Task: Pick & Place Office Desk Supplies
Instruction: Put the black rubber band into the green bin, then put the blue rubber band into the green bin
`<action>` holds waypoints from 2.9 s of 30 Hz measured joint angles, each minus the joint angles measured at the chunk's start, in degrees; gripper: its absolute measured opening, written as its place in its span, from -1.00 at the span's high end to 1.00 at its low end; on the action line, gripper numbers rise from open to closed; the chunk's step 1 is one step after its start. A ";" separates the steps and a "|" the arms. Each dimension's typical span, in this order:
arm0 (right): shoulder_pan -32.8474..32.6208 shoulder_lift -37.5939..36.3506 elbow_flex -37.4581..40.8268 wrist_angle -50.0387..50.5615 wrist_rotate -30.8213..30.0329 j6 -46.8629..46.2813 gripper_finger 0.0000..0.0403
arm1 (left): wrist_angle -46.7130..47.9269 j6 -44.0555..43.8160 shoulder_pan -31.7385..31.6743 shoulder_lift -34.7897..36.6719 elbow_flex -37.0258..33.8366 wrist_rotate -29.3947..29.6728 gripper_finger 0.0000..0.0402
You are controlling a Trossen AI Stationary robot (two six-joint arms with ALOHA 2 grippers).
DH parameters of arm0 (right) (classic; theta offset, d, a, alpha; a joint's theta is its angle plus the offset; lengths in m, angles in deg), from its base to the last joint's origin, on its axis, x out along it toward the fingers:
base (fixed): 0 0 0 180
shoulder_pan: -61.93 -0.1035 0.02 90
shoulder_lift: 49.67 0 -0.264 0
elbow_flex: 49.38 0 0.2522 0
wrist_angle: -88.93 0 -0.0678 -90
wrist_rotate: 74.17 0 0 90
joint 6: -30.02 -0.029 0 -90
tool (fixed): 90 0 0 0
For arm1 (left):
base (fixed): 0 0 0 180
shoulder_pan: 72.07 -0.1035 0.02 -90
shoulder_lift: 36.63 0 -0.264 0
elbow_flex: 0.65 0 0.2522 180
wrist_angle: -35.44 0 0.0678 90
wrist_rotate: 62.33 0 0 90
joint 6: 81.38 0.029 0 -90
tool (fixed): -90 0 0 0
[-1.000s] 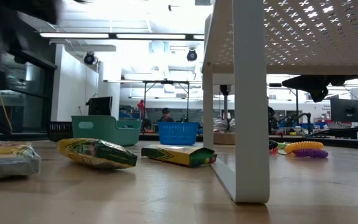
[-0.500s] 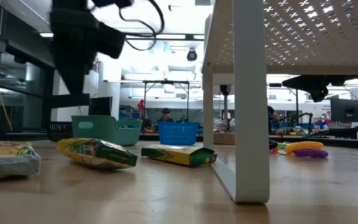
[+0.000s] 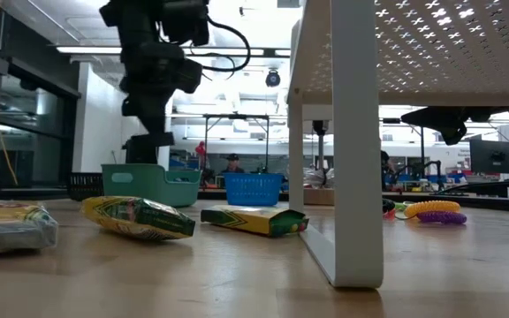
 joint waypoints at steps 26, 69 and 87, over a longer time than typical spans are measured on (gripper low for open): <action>0.01 0.02 0.02 0.01 -0.01 0.00 0.07 | 0.48 2.86 -5.11 -11.17 0.56 3.24 1.00; -0.01 0.00 0.02 0.00 0.00 0.01 0.07 | 0.46 0.72 -4.13 -11.74 0.52 4.89 0.69; -0.02 0.01 0.00 0.00 -0.01 0.00 0.07 | 0.68 0.75 -2.46 -11.74 0.47 7.00 0.68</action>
